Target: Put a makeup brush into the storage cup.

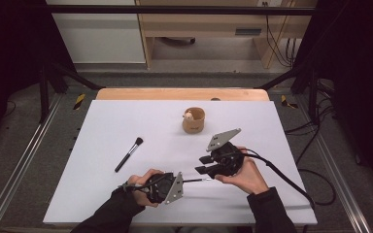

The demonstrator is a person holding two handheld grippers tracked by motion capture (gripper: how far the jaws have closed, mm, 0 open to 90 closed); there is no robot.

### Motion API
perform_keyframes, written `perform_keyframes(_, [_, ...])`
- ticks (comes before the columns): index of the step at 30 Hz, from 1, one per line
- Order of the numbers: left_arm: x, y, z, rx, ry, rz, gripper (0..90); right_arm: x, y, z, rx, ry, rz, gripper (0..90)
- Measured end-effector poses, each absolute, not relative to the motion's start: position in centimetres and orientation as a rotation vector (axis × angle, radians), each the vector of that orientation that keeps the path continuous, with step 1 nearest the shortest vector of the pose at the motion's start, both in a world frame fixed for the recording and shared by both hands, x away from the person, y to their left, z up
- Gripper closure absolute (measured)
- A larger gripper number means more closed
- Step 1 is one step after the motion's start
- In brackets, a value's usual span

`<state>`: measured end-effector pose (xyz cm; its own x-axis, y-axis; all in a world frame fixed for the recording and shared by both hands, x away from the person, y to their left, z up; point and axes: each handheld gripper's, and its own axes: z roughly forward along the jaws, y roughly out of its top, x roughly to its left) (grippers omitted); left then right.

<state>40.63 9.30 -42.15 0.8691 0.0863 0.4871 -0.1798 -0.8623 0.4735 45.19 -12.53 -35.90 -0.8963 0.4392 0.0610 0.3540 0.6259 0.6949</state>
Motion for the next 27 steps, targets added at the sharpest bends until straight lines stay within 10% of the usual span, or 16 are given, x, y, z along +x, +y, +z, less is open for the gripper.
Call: perform_keyframes(27, [41.7,11.2,-42.8,2.392,0.339,0.569,84.8,44.3,-16.4,-37.0,0.881,2.383,1.422,21.6])
